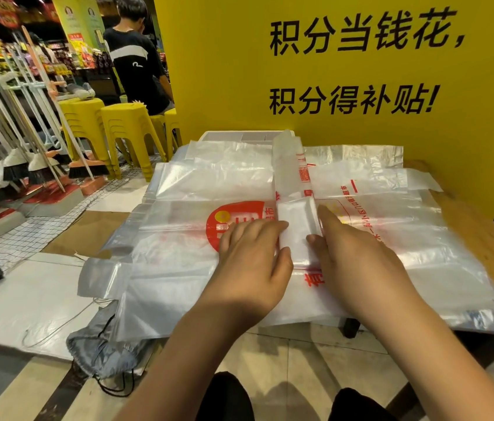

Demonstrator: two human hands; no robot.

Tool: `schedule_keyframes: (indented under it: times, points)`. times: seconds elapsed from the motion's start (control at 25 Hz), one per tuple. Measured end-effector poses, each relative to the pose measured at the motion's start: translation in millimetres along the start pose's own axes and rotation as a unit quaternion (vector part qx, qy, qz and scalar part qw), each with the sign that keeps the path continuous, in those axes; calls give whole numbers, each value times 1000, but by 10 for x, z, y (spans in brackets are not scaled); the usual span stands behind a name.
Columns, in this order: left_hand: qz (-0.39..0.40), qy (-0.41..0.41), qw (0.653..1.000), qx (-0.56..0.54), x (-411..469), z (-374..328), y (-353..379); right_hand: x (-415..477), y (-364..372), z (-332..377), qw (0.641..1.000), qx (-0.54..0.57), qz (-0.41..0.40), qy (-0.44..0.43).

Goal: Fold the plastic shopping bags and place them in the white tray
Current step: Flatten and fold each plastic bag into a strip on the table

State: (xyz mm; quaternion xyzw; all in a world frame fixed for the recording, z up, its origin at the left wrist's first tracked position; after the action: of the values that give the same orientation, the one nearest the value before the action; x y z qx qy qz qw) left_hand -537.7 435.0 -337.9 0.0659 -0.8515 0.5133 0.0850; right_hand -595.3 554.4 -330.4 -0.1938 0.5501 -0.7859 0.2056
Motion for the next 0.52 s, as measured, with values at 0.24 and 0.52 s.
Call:
schedule_keyframes:
  times: [0.24,0.52]
  points:
    - [21,22,999,-15,59,7,78,4,2,-43,999,-34,-32,22]
    - [138,27,988,70,212,20,148,206,211,16,985,-115,65,-113]
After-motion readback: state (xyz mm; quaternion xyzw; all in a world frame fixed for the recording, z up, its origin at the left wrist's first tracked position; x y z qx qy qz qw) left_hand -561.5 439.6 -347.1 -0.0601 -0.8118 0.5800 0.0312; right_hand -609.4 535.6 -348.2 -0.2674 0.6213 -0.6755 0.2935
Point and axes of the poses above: each hand's wrist, its own x-axis towards the middle knuckle, its own y-axis out of the palm, z = x × y, the point moved 10 cm from there along x, towards the middle knuckle, and after that the axes turned 13 degrees about z, right-handed, at the moved point
